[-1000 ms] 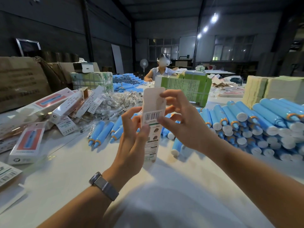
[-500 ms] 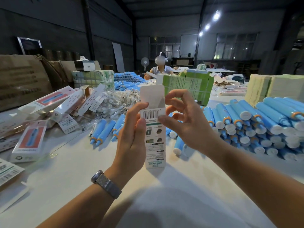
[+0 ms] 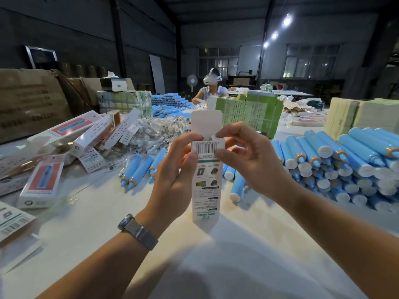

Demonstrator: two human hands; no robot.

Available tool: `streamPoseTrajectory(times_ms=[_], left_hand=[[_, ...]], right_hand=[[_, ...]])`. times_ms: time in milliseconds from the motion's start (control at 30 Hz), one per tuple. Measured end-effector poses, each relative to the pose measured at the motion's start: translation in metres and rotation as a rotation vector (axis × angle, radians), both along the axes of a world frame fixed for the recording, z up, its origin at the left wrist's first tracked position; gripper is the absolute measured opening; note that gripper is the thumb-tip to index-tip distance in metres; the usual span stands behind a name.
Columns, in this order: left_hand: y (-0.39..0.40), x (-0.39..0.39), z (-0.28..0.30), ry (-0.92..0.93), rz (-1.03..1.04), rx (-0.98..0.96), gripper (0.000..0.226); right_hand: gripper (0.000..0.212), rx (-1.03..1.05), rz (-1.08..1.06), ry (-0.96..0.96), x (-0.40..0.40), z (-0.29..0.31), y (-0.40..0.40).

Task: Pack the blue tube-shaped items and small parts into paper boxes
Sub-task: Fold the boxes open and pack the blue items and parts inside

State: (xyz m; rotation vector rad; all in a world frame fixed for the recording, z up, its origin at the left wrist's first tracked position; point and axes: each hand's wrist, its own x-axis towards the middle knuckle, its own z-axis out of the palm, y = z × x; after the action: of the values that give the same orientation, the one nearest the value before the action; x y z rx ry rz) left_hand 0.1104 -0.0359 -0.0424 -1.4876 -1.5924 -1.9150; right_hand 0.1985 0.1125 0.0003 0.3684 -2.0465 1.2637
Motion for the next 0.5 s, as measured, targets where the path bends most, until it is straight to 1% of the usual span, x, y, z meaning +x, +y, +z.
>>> streamPoseTrajectory(times_ms=[100, 267, 433, 500], left_hand=[[-0.001, -0.001, 0.003, 0.021, -0.003, -0.018, 0.025], [-0.003, 0.0, 0.006, 0.021, 0.016, -0.046, 0.026], [-0.001, 0.009, 0.01, -0.004, -0.024, -0.004, 0.033], [-0.001, 0.013, 0.012, 0.0, -0.034, 0.018, 0.029]], right_hand=[[0.02, 0.027, -0.004, -0.005, 0.0, 0.001, 0.004], [0.02, 0.057, -0.015, 0.045, 0.003, 0.005, 0.005], [0.02, -0.033, 0.001, 0.067, 0.01, 0.005, 0.004], [0.019, -0.057, 0.002, 0.072, 0.012, 0.006, 0.002]])
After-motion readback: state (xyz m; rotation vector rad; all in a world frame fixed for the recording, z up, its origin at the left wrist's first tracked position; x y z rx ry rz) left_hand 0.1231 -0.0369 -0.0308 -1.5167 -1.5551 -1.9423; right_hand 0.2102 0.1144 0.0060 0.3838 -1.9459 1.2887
